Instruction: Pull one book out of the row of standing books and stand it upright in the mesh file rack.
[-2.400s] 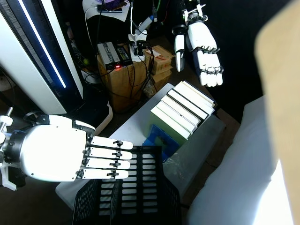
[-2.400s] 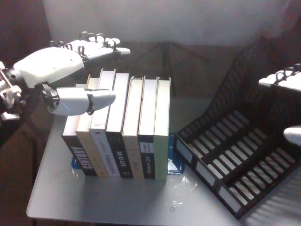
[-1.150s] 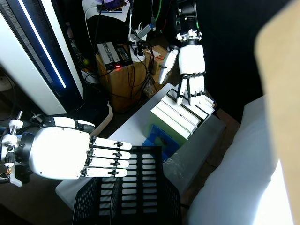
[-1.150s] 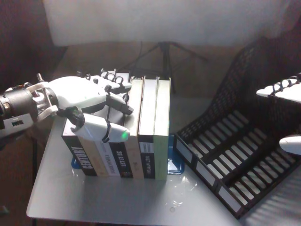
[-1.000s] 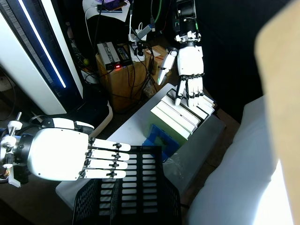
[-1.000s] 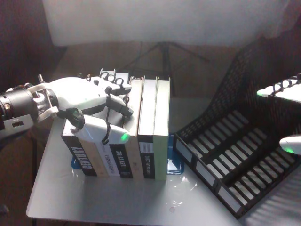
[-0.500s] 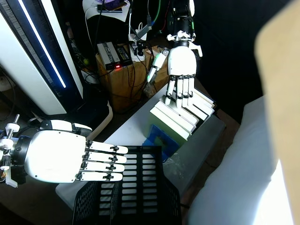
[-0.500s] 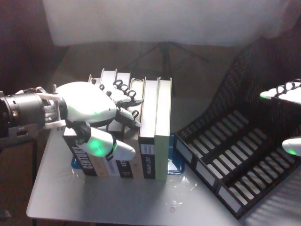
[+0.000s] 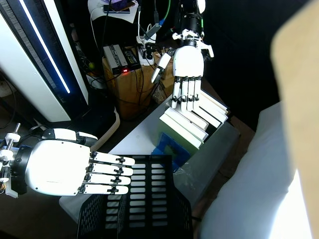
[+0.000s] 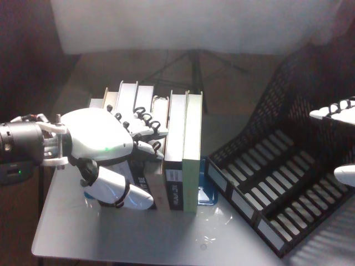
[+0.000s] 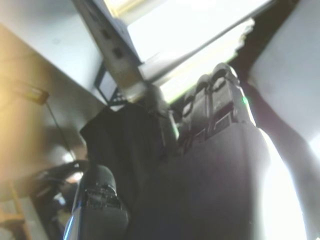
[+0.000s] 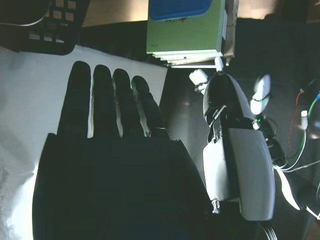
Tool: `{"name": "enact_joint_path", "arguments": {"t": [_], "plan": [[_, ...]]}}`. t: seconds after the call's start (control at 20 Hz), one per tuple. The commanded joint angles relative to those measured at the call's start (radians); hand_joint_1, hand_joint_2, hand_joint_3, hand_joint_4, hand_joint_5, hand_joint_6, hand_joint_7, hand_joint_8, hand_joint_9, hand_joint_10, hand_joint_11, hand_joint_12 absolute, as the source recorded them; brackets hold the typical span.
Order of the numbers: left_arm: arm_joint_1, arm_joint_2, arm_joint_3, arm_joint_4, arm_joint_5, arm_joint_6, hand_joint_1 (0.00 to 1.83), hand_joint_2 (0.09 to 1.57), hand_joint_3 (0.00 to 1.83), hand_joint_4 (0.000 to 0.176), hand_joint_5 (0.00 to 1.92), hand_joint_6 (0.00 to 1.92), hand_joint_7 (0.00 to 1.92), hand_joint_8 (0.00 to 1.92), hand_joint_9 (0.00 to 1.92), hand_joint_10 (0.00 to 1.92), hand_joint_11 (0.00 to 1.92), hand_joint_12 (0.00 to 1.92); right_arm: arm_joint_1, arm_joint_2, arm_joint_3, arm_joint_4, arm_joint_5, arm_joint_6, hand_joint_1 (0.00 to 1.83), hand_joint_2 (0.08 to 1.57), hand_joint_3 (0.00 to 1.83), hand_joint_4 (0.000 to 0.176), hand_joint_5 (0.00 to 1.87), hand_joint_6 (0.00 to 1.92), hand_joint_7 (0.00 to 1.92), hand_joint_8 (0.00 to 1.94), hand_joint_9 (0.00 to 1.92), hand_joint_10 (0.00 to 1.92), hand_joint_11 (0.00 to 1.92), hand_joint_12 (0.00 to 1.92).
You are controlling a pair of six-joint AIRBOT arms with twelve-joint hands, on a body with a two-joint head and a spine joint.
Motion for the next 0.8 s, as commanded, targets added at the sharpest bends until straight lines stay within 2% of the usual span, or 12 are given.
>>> {"name": "enact_joint_path", "arguments": {"t": [0.0, 0.05, 0.1, 0.3, 0.35, 0.4, 0.5, 0.55, 0.6, 0.65, 0.7, 0.75], "plan": [[0.008, 0.004, -0.003, 0.003, -0.026, 0.002, 0.00, 1.11, 0.00, 0.061, 0.59, 0.03, 0.00, 0.00, 0.00, 0.00, 0.00, 0.00, -0.002, 0.010, 0.000, 0.021, 0.107, 0.004, 0.36, 1.28, 0.00, 0.000, 0.00, 0.00, 0.00, 0.00, 0.00, 0.00, 0.00, 0.00], [0.008, 0.004, -0.003, 0.003, -0.026, 0.002, 0.00, 1.11, 0.00, 0.061, 0.59, 0.03, 0.00, 0.00, 0.00, 0.00, 0.00, 0.00, -0.002, 0.010, 0.000, 0.021, 0.107, 0.004, 0.36, 1.28, 0.00, 0.000, 0.00, 0.00, 0.00, 0.00, 0.00, 0.00, 0.00, 0.00], [0.018, 0.006, -0.008, 0.003, -0.033, -0.008, 0.00, 1.12, 0.00, 0.044, 0.57, 0.02, 0.02, 0.01, 0.00, 0.00, 0.00, 0.00, -0.007, 0.010, -0.001, 0.025, 0.110, 0.004, 0.36, 1.28, 0.00, 0.000, 0.00, 0.00, 0.00, 0.00, 0.00, 0.00, 0.00, 0.00], [0.056, 0.022, -0.036, -0.003, -0.063, -0.021, 0.00, 1.11, 0.00, 0.040, 0.62, 0.03, 0.00, 0.00, 0.00, 0.00, 0.00, 0.00, -0.014, 0.010, -0.003, 0.034, 0.113, 0.004, 0.36, 1.28, 0.00, 0.000, 0.00, 0.00, 0.00, 0.00, 0.00, 0.00, 0.00, 0.00], [0.063, 0.027, -0.043, -0.009, -0.069, -0.021, 0.00, 1.12, 0.00, 0.025, 0.61, 0.03, 0.00, 0.00, 0.00, 0.00, 0.00, 0.00, -0.015, 0.010, -0.003, 0.035, 0.113, 0.004, 0.38, 1.27, 0.00, 0.000, 0.00, 0.00, 0.00, 0.00, 0.00, 0.00, 0.00, 0.00], [0.072, 0.035, -0.050, -0.015, -0.074, -0.020, 0.00, 1.12, 0.00, 0.000, 0.64, 0.04, 0.00, 0.00, 0.00, 0.00, 0.00, 0.00, -0.016, 0.010, -0.004, 0.036, 0.114, 0.004, 0.38, 1.27, 0.00, 0.000, 0.00, 0.00, 0.00, 0.00, 0.00, 0.00, 0.00, 0.00], [0.094, 0.047, -0.066, -0.030, -0.089, -0.020, 0.00, 1.12, 0.00, 0.000, 0.66, 0.04, 0.00, 0.00, 0.00, 0.00, 0.00, 0.00, -0.016, 0.010, -0.004, 0.038, 0.114, 0.004, 0.39, 1.28, 0.00, 0.000, 0.00, 0.00, 0.00, 0.00, 0.00, 0.00, 0.00, 0.00], [0.102, 0.051, -0.073, -0.036, -0.094, -0.020, 0.00, 1.13, 0.00, 0.043, 0.66, 0.04, 0.00, 0.00, 0.00, 0.00, 0.00, 0.00, -0.017, 0.010, -0.004, 0.039, 0.114, 0.004, 0.37, 1.28, 0.00, 0.000, 0.00, 0.00, 0.00, 0.00, 0.00, 0.00, 0.00, 0.00], [0.110, 0.055, -0.080, -0.037, -0.101, -0.023, 0.00, 1.13, 0.00, 0.052, 0.67, 0.04, 0.00, 0.00, 0.00, 0.00, 0.00, 0.00, -0.017, 0.010, -0.005, 0.040, 0.114, 0.004, 0.37, 1.28, 0.00, 0.000, 0.00, 0.00, 0.00, 0.00, 0.00, 0.00, 0.00, 0.00], [0.117, 0.060, -0.088, -0.037, -0.107, -0.027, 0.00, 1.14, 0.00, 0.025, 0.69, 0.05, 0.00, 0.00, 0.00, 0.00, 0.00, 0.00, -0.018, 0.010, -0.005, 0.041, 0.114, 0.004, 0.38, 1.28, 0.00, 0.000, 0.00, 0.00, 0.00, 0.00, 0.00, 0.00, 0.00, 0.00], [0.122, 0.063, -0.094, -0.037, -0.112, -0.029, 0.00, 1.14, 0.00, 0.025, 0.69, 0.05, 0.00, 0.00, 0.00, 0.00, 0.00, 0.00, -0.018, 0.010, -0.005, 0.041, 0.114, 0.004, 0.38, 1.28, 0.00, 0.000, 0.00, 0.00, 0.00, 0.00, 0.00, 0.00, 0.00, 0.00], [0.131, 0.072, -0.107, -0.036, -0.119, -0.030, 0.00, 1.13, 0.00, 0.007, 0.71, 0.05, 0.00, 0.00, 0.00, 0.00, 0.00, 0.00, -0.018, 0.010, -0.005, 0.042, 0.114, 0.004, 0.37, 1.28, 0.00, 0.000, 0.00, 0.00, 0.00, 0.00, 0.00, 0.00, 0.00, 0.00]]}}
